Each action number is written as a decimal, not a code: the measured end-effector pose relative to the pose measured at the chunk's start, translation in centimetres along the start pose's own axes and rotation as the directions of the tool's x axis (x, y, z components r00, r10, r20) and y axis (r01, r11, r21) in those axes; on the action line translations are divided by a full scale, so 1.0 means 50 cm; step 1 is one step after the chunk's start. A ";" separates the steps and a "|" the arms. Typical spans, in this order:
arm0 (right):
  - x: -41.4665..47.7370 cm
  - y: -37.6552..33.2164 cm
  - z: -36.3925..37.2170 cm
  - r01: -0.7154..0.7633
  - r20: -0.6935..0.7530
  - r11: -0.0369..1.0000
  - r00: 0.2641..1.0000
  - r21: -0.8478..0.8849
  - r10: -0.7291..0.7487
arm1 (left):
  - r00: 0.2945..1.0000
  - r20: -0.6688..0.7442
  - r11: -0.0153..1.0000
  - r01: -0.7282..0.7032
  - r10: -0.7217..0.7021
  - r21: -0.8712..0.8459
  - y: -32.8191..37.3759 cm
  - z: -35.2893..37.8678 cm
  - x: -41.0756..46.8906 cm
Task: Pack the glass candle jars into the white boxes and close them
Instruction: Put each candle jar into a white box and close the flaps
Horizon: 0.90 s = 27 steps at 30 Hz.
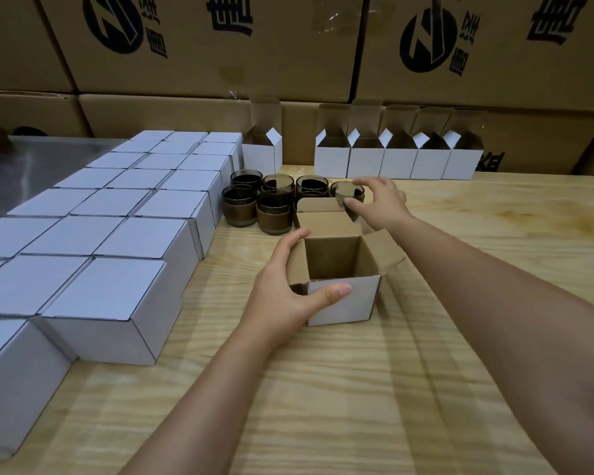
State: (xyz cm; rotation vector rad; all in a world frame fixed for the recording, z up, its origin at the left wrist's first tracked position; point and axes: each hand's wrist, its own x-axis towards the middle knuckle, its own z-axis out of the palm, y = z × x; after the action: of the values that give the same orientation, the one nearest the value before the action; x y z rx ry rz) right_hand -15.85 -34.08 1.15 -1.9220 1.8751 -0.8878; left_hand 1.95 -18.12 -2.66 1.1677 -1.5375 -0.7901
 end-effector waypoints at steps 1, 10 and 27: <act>0.007 -0.004 0.004 0.012 0.019 1.000 1.000 -0.022 -0.011 | 1.000 0.000 1.000 0.000 0.000 -0.001 0.000 0.000 0.000; -0.003 -0.016 0.022 0.042 -0.041 0.997 0.998 0.064 -0.039 | 1.000 -0.003 1.000 0.009 -0.009 0.003 -0.005 0.002 0.003; -0.152 -0.088 -0.136 0.201 -0.265 0.799 0.963 0.567 -0.054 | 1.000 0.008 1.000 0.027 -0.027 -0.005 -0.001 0.001 0.005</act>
State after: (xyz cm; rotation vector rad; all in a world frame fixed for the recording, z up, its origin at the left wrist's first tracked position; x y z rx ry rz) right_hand -16.25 -24.89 7.42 -1.6037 1.3387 -1.5864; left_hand 1.93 -18.36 -2.66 1.1856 -1.5279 -0.8169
